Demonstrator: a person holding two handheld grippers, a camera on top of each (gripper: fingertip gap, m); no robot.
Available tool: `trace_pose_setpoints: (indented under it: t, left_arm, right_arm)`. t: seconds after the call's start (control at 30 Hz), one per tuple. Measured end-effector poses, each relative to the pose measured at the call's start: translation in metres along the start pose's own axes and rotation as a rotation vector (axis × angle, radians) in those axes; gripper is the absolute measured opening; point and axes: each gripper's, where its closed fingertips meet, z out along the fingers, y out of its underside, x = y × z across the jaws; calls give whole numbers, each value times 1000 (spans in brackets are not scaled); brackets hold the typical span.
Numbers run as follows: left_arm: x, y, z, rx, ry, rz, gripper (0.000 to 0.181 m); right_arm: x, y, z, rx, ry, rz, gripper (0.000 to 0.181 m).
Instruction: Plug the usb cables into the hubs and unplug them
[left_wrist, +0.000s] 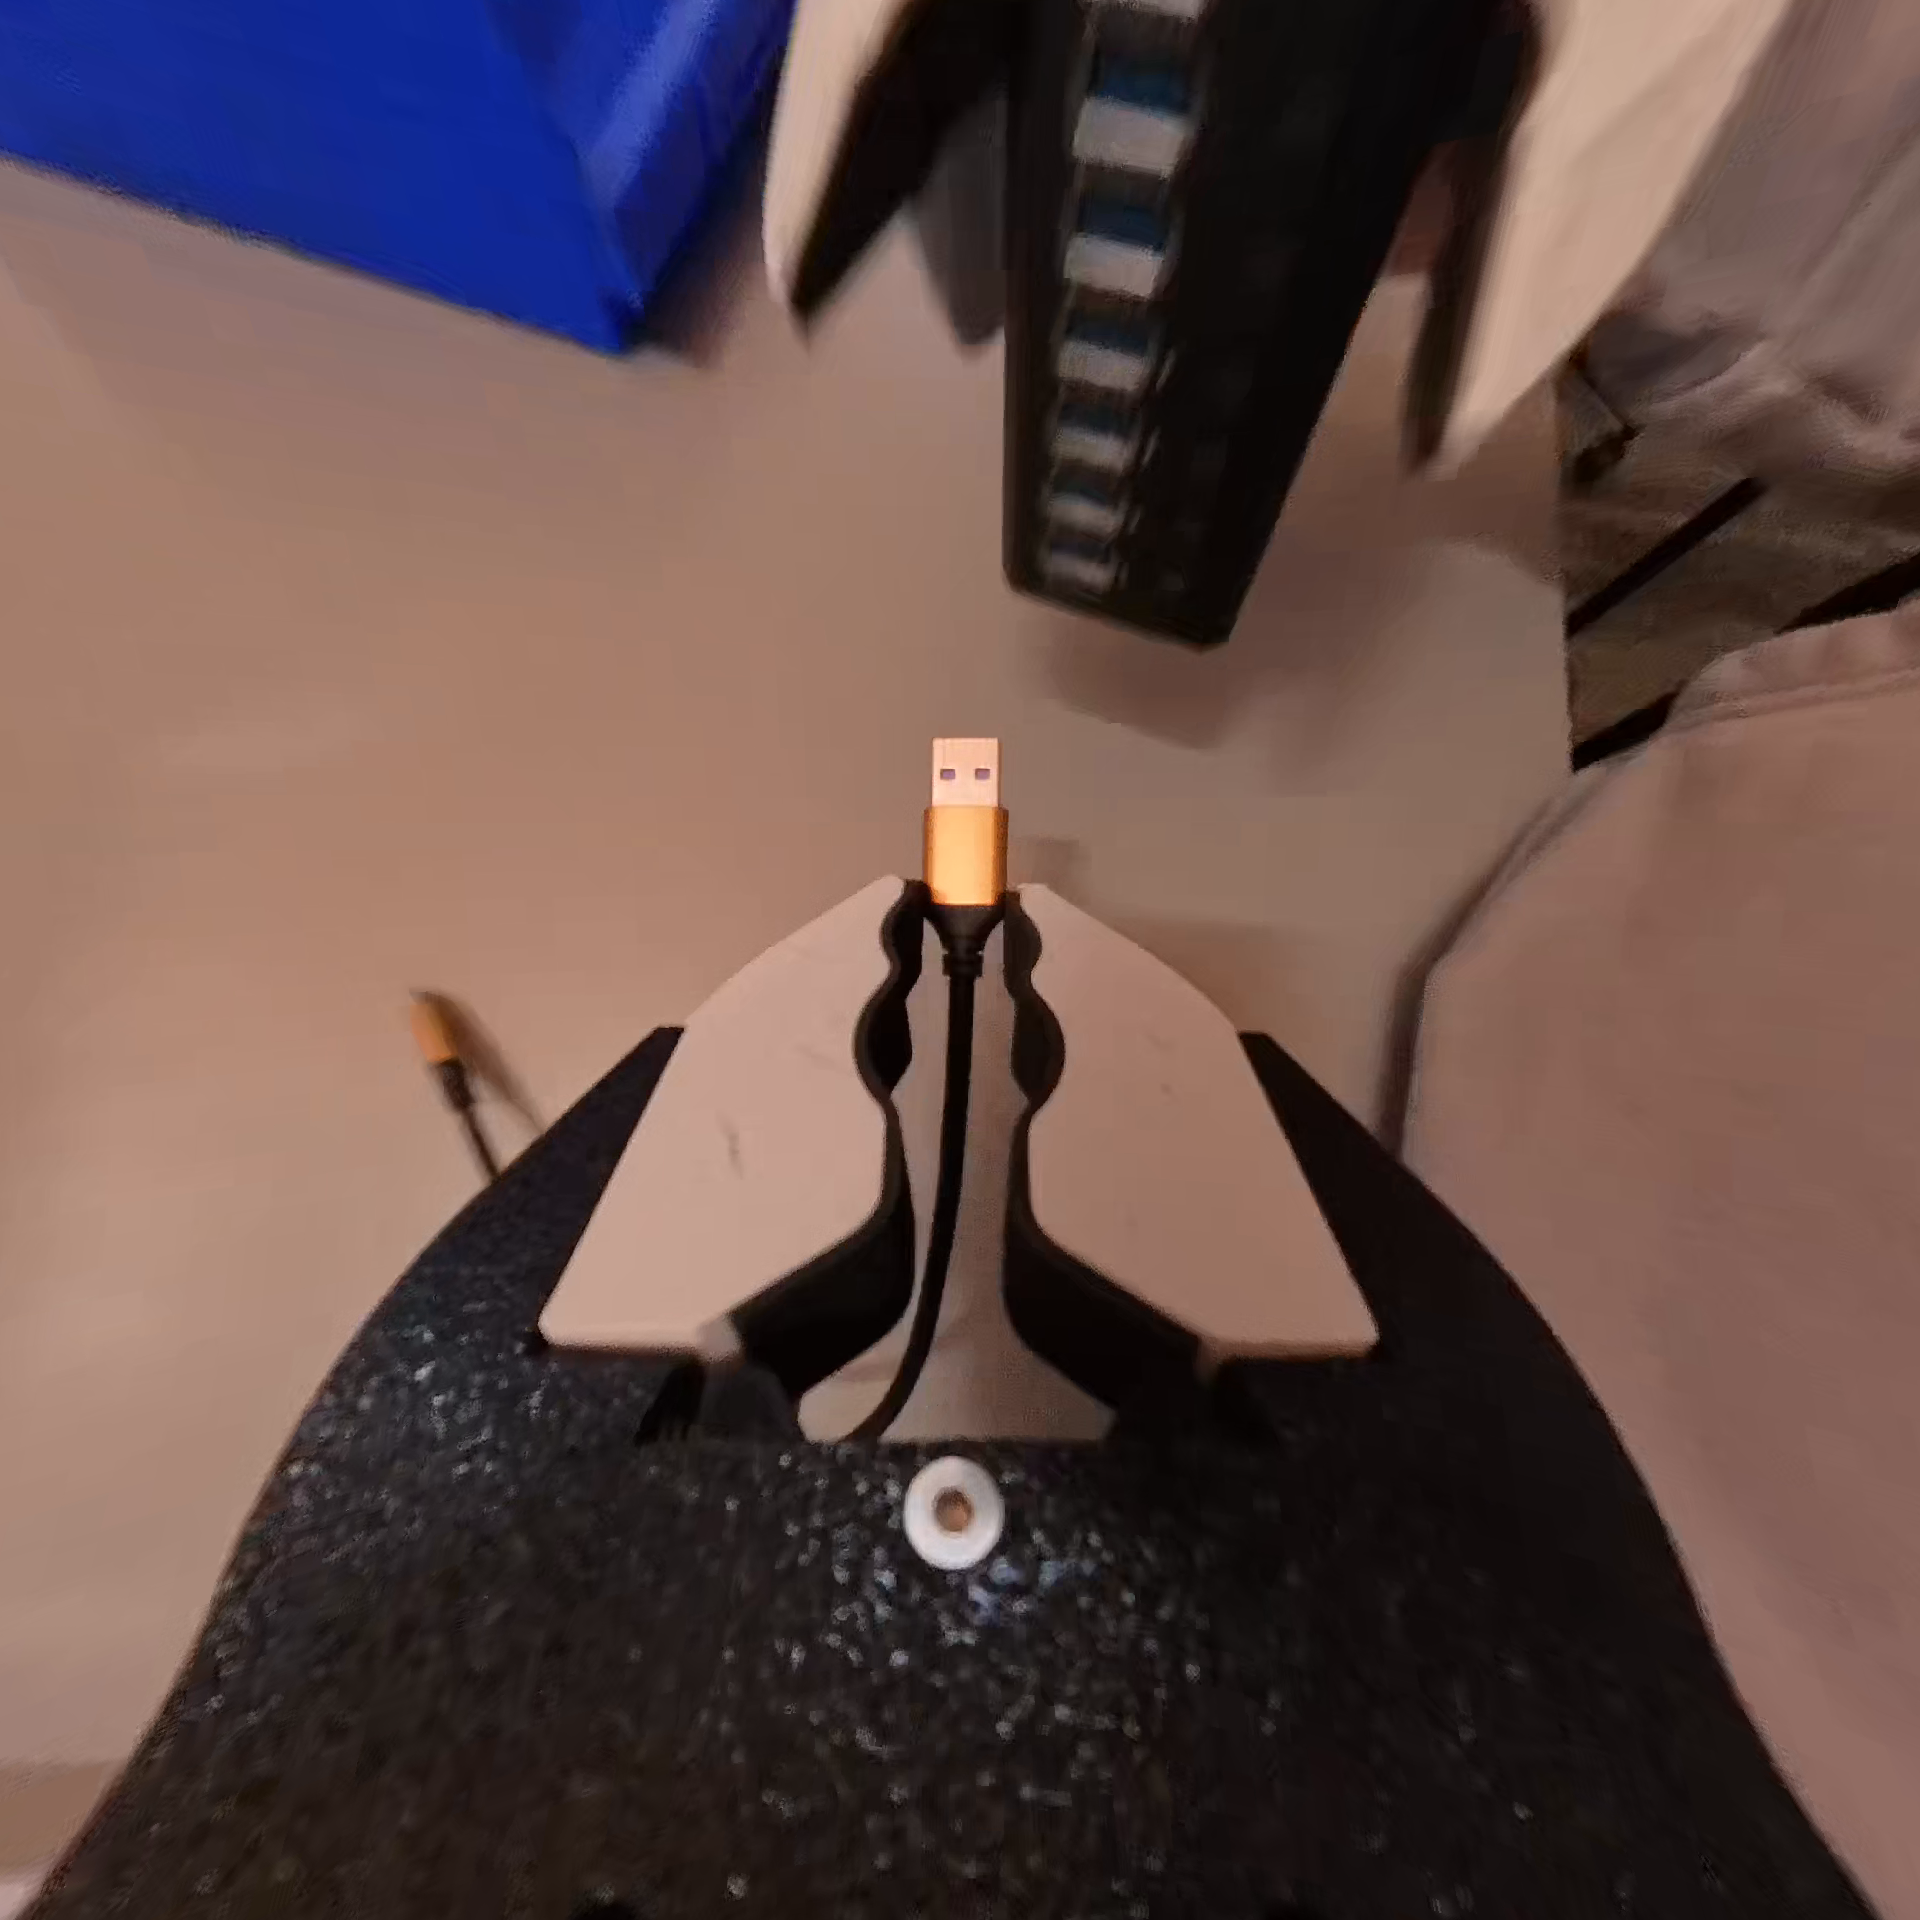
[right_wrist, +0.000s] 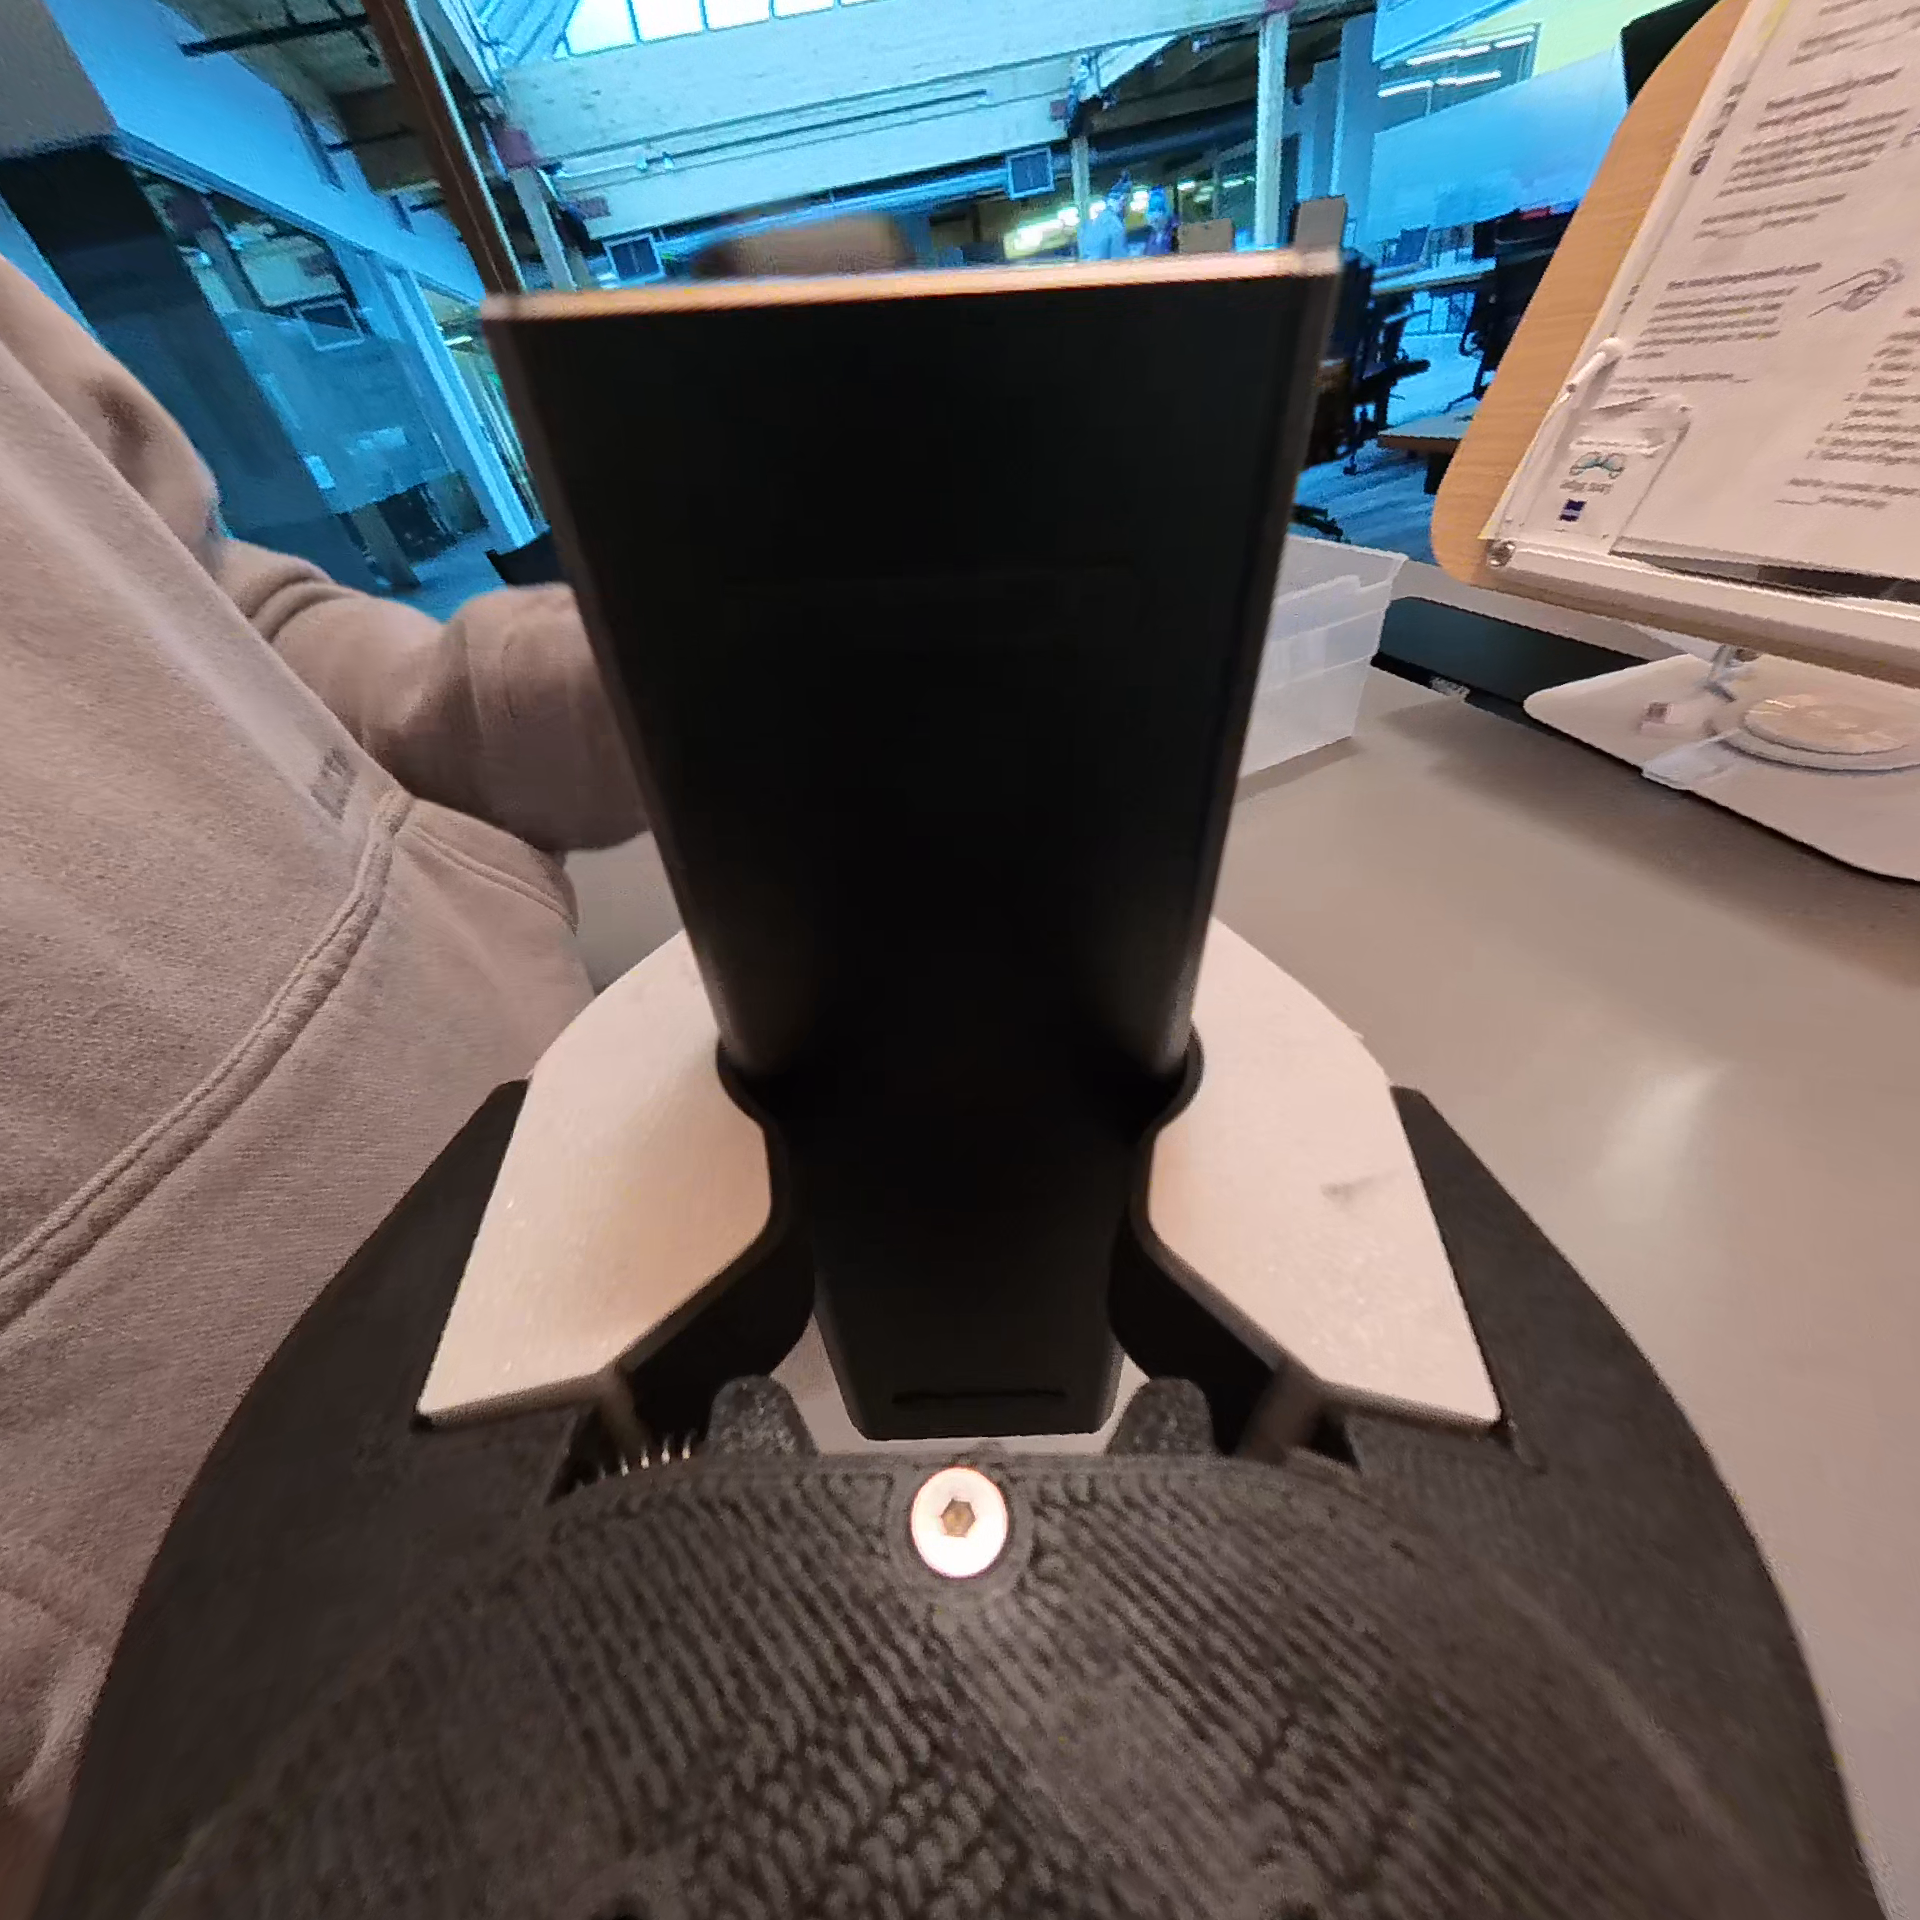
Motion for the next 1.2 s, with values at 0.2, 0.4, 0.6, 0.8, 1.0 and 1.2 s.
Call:
trace_pose_setpoints:
  t: [0.2,0.4,0.6,0.8,1.0,1.2]
  left_arm:
    - [10,-53,-53,-65,65,156,14]
    - [17,-63,-56,-185,108,268,14]
    - [22,-67,-47,-186,136,265,14]
    - [22,-68,-47,-178,123,256,14]
    - [19,-63,-44,-212,54,258,14]
    - [18,-68,-43,-34,135,106,13]
  right_arm:
    - [-16,-1,12,14,-93,6,73]
    - [-25,-5,20,21,-137,-6,73]
    - [-29,-2,26,-3,-140,-16,73]
    - [-29,1,28,-12,-142,-4,73]
    - [-26,6,32,-45,-135,15,73]
    - [-25,2,32,-22,-156,41,73]
